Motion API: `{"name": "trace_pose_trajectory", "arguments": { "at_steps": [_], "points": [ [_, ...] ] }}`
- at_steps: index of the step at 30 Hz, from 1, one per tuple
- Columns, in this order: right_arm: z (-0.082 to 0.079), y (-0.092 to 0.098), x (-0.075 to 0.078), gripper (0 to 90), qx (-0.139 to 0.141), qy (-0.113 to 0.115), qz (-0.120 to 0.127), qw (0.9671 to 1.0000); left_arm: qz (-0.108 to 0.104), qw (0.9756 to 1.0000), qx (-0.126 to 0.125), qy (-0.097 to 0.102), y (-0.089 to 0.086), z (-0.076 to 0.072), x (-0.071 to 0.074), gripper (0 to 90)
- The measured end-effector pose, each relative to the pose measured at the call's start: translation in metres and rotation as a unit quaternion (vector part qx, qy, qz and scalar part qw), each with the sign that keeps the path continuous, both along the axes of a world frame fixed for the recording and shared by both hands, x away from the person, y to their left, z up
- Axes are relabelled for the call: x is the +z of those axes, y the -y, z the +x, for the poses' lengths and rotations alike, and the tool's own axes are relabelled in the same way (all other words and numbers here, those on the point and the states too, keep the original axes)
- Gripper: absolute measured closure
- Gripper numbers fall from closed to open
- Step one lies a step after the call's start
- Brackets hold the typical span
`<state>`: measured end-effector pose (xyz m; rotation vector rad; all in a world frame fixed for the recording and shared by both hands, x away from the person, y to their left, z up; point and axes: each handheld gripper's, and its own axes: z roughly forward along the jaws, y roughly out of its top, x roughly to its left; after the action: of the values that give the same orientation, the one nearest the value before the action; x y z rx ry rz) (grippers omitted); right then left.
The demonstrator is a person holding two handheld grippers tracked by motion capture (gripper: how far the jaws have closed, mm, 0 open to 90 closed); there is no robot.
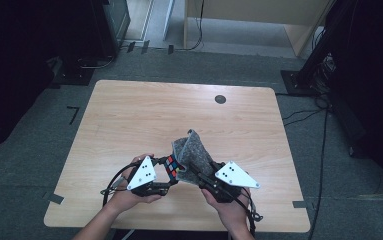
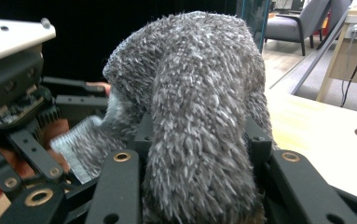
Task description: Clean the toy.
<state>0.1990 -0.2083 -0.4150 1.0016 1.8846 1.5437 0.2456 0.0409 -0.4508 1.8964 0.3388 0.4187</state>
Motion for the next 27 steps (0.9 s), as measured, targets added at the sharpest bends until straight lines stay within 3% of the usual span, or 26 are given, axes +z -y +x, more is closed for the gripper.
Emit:
{"name": "trace_pose_trajectory", "arguments": {
  "at_steps": [9, 12, 19, 27],
  "points": [
    [0.010, 0.013, -0.008, 60.7, -0.038, -0.017, -0.011, 0.9991, -0.005, 1.0000, -0.002, 0.002, -0.001, 0.000, 0.001, 34.6],
    [0.007, 0.013, -0.005, 60.7, -0.034, -0.008, 0.001, 0.9994, 0.005, 1.0000, -0.001, 0.005, 0.000, -0.001, -0.001, 34.5],
    [-0.006, -0.001, 0.006, 60.4, 0.013, 0.024, 0.010, 0.9996, 0.006, 0.9999, -0.005, 0.008, 0.003, -0.003, -0.002, 34.5],
    [0.003, 0.004, -0.004, 60.1, -0.002, -0.003, 0.011, 0.9999, 0.007, 0.9999, -0.005, 0.012, 0.002, -0.003, -0.001, 34.5]
  ]
}}
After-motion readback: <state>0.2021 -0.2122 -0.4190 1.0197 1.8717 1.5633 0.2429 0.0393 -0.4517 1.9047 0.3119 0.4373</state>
